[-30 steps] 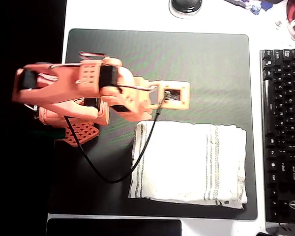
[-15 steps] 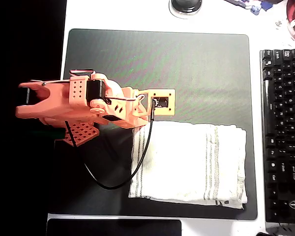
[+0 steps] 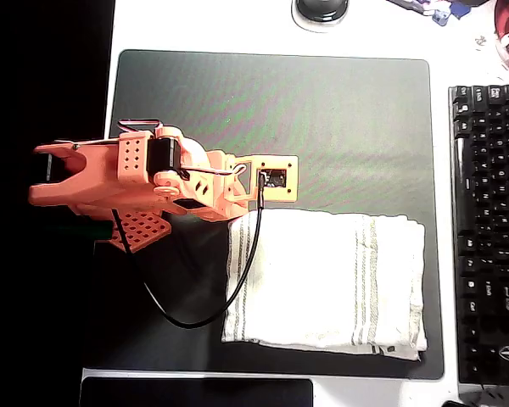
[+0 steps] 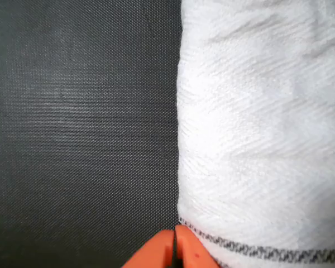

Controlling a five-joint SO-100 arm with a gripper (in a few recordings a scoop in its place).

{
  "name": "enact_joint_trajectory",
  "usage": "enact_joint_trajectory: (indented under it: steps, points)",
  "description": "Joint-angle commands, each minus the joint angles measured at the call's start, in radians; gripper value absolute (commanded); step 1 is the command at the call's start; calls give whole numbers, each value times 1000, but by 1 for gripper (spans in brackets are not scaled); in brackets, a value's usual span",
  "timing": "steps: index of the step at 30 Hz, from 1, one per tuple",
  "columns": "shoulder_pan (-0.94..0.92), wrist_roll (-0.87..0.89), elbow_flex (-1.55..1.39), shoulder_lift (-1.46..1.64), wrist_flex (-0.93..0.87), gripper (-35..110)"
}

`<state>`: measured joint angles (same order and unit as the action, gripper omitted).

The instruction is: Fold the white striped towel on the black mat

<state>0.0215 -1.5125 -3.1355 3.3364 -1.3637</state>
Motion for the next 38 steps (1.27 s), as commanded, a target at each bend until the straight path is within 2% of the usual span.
enact_joint_trajectory:
  steps: [1,38]
  points:
    - [8,-21,-23,23,-23,4]
    - [-2,-25,-23,23,-25,5]
